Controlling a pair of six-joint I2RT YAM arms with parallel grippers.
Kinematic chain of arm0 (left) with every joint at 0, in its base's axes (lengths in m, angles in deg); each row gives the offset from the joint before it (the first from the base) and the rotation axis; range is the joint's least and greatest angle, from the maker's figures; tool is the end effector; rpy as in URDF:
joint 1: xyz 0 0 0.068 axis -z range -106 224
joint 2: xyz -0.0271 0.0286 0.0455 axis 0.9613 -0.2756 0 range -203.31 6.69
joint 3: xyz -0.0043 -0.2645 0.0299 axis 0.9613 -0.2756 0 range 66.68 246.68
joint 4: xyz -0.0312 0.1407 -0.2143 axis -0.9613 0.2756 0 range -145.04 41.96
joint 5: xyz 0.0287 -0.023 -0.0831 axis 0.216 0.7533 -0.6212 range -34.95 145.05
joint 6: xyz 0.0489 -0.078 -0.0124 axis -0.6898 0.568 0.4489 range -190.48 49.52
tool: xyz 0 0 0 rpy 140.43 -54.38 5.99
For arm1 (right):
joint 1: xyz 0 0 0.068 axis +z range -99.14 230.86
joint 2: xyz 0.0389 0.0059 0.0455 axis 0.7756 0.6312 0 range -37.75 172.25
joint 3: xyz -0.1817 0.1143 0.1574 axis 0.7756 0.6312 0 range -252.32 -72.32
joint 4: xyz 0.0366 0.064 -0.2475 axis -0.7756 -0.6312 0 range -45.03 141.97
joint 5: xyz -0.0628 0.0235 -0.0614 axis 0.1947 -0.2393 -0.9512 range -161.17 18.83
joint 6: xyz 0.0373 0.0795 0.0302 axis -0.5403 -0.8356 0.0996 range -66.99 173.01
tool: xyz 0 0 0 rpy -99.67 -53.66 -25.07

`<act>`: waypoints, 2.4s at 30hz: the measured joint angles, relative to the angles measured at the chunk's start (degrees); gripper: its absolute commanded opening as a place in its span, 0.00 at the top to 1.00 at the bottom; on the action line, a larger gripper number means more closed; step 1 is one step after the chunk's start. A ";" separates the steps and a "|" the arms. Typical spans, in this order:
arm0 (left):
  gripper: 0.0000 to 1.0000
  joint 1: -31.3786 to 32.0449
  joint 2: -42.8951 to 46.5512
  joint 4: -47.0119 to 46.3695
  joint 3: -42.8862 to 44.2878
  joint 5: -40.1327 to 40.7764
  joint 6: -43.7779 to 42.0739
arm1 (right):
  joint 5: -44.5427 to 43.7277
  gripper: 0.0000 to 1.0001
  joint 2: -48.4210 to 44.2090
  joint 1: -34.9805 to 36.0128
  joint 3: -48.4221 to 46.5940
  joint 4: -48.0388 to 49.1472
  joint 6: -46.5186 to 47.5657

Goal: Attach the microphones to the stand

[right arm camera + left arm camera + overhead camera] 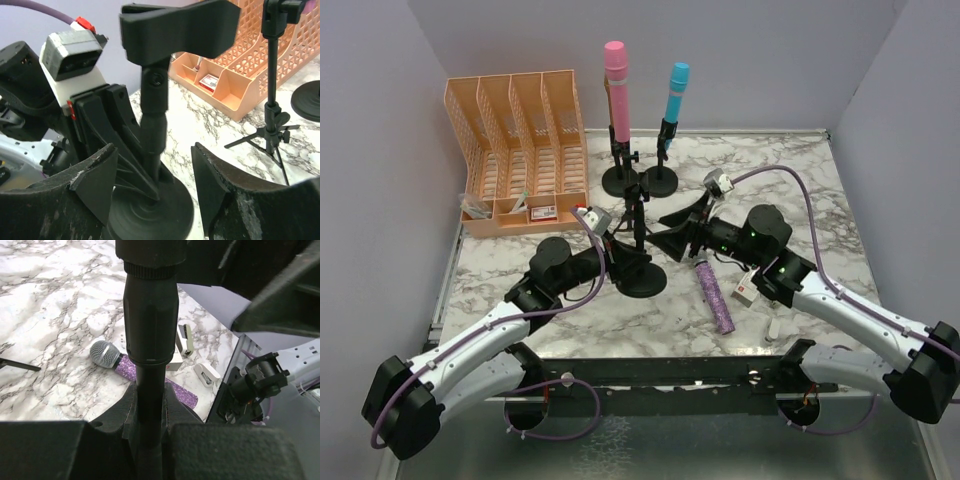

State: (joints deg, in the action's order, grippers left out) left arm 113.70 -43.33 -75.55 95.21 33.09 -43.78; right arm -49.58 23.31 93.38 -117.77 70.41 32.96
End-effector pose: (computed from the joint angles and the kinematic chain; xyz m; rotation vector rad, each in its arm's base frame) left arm 0.1747 -0.1856 0.2753 0.5119 1.6445 -1.1853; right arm 0.1972 0.2226 0.3389 -0.6296 1.5154 1.1402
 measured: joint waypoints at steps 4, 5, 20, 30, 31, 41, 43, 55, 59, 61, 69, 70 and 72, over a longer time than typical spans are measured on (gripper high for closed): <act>1.00 0.00 -1.27 0.00 0.00 1.16 -0.07 | -6.78 0.34 2.25 3.21 -2.54 -1.49 -1.22; 1.00 0.00 -1.46 0.02 0.00 1.42 -0.09 | -7.13 0.34 2.45 3.76 -2.67 -1.55 -1.38; 1.00 0.00 -0.57 0.42 0.02 -2.49 0.94 | -14.29 0.39 5.53 4.63 -4.59 -4.50 -0.90; 1.00 -0.04 1.73 -0.33 0.00 -3.74 1.79 | -18.21 0.39 -1.46 3.93 0.02 -6.97 1.64; 1.00 -0.04 1.73 -0.33 0.00 -3.93 1.79 | -18.16 0.38 -1.44 3.89 0.02 -7.21 1.60; 1.00 -0.04 1.20 -0.39 -0.26 -4.24 1.77 | -8.11 0.36 0.61 3.89 -1.53 -1.66 -4.48; 1.00 -0.04 0.87 -0.39 -0.42 -4.24 1.77 | -6.67 0.36 2.60 3.89 -2.43 0.68 -6.32; 1.00 -0.04 0.85 -0.39 -2.75 -4.24 2.08 | -6.25 0.63 9.55 3.89 -4.13 6.47 -10.71; 1.00 -0.04 1.07 -0.48 -3.52 -4.57 2.34 | -6.54 0.69 9.66 3.87 -4.61 8.59 -10.40; 1.00 -0.04 1.16 -0.70 -3.65 -4.68 2.51 | -7.08 0.74 9.97 3.87 -5.25 8.81 -9.97; 1.00 -0.04 1.16 -2.10 -4.09 -4.83 3.43 | -10.27 0.79 11.26 3.87 -10.25 8.33 -7.52; 1.00 -0.04 1.16 -2.27 -4.26 -4.90 3.48 | -10.84 0.80 11.45 3.87 -11.26 8.31 -7.17; 1.00 -0.04 1.16 -2.71 -4.57 -5.09 3.63 | -12.04 0.80 11.87 3.87 -13.42 7.72 -6.58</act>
State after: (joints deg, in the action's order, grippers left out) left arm 113.66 -42.17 -78.26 90.64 28.00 -40.16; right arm -61.63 35.18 97.25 -131.19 78.12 26.38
